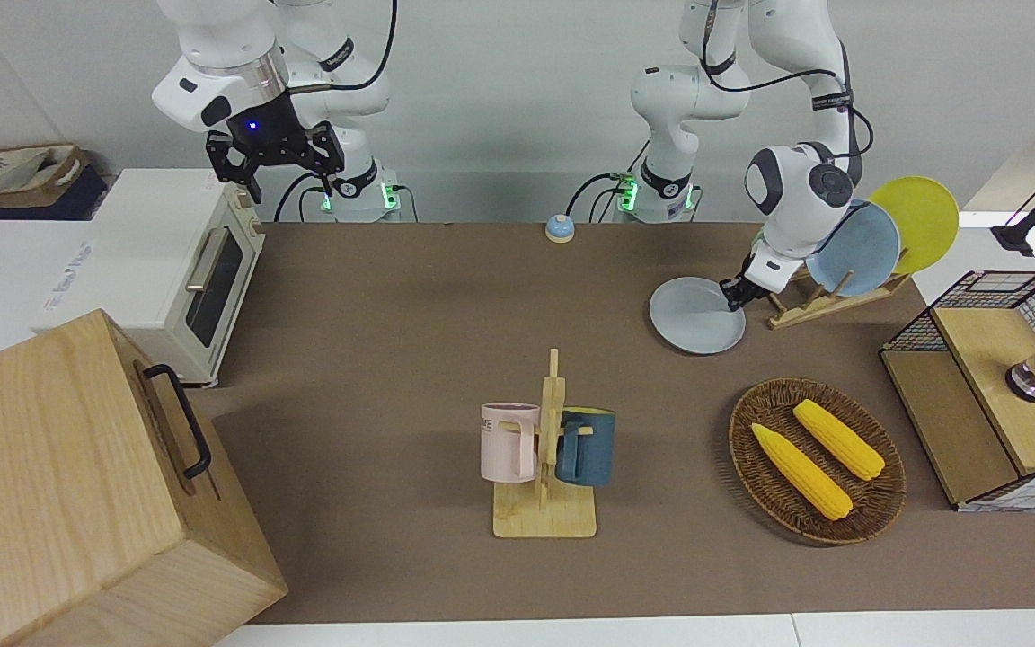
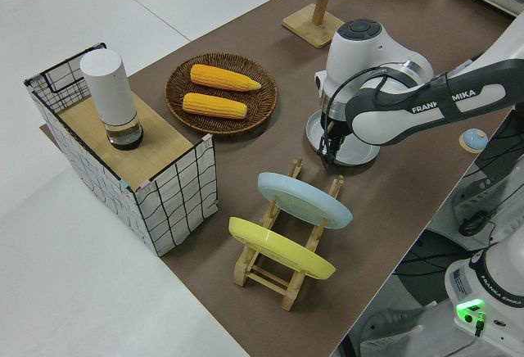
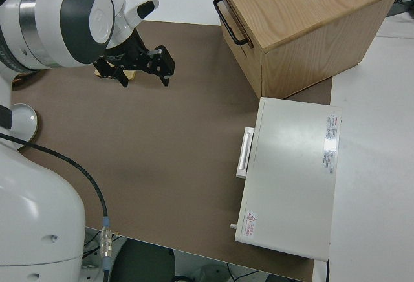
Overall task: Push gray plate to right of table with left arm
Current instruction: 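Lower the left gripper onto the gray plate's rim beside it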
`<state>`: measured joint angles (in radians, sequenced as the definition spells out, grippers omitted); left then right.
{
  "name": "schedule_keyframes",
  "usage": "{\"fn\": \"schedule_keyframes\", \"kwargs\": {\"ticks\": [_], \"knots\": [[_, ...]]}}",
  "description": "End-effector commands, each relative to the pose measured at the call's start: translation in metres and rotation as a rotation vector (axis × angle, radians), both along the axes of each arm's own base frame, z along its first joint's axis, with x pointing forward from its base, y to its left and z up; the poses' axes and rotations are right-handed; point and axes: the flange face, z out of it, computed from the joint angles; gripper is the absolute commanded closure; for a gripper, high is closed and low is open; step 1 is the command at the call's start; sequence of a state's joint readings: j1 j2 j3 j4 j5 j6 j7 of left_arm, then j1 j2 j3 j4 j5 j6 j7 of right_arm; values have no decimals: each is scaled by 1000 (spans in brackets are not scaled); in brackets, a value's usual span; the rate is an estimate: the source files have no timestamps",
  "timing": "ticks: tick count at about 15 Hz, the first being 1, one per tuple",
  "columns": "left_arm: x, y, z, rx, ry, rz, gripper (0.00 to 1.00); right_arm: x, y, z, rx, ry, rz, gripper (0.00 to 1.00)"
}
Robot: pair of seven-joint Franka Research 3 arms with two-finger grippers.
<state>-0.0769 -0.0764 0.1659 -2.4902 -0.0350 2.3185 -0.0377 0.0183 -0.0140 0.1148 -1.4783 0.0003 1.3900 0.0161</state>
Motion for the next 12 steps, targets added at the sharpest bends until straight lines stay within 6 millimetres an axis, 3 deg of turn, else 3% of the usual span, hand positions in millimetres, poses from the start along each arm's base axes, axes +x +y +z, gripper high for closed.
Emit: {"fn": "schedule_keyframes", "kwargs": {"ticks": [1, 8, 12], "knots": [[-2, -1, -12, -1, 10, 0, 994, -3, -2, 4, 2, 4, -17, 17], [-2, -7, -15, -5, 19, -2, 1000, -3, -2, 4, 2, 4, -17, 17], [4, -33, -17, -2, 23, 38, 1000, -3, -2, 4, 4, 5, -17, 17]]}}
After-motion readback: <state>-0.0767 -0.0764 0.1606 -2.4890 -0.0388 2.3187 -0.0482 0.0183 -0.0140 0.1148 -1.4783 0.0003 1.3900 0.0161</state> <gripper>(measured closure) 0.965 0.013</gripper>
